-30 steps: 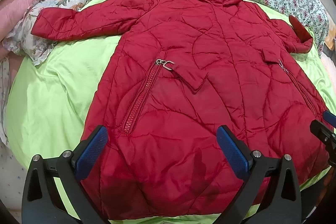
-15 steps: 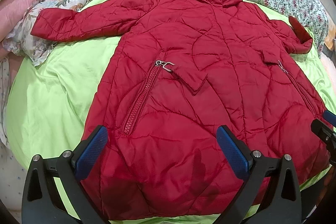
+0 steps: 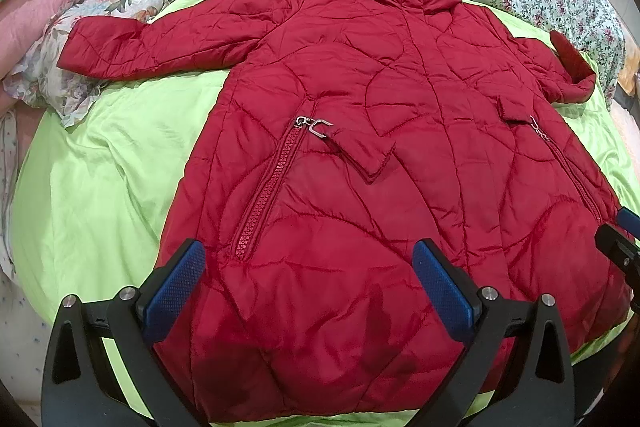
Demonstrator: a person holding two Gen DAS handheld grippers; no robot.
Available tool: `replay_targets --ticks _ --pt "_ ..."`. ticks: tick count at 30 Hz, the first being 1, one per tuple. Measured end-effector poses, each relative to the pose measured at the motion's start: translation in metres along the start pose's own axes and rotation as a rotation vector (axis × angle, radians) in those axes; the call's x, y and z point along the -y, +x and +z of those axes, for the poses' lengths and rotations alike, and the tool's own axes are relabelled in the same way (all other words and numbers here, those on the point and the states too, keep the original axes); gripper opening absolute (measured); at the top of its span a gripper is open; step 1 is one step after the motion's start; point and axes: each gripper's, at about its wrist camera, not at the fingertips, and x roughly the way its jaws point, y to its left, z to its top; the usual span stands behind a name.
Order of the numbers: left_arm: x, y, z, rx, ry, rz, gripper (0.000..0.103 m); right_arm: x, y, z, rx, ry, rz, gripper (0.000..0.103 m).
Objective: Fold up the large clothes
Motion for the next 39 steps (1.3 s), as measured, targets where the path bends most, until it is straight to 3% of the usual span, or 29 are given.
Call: replay_targets --ticks 11,18,25,29,34,39 --pt "-0.001 0.006 0.001 -0.004 -0.001 -0.008 0.103 0.000 0.002 0.002 -0.008 -0.002 -0.004 0.101" --pt "0.000 0.011 0.003 -0.085 -0.020 -0.044 0.103 0.002 0.005 0.004 -0.012 0.004 0.002 0.101" --pt "0.000 0.016 0.006 -0.071 -0.014 -0.044 0.103 0.009 0.007 0.009 -0.045 0.015 0.000 0.101" --pt "-0.002 0.019 0.012 -0.056 -0.023 -0.061 0.103 0.023 0.008 0.017 -0.022 0.037 0.000 0.101" --pt "-0.005 0.024 0.026 -0.046 -0.027 -0.072 0.103 0.051 0.012 0.033 -0.056 0.099 0.003 0.101" --pt "-0.009 0.032 0.043 -0.047 -0.022 -0.035 0.103 0.090 0.015 0.055 -0.018 0.163 -0.017 0.100"
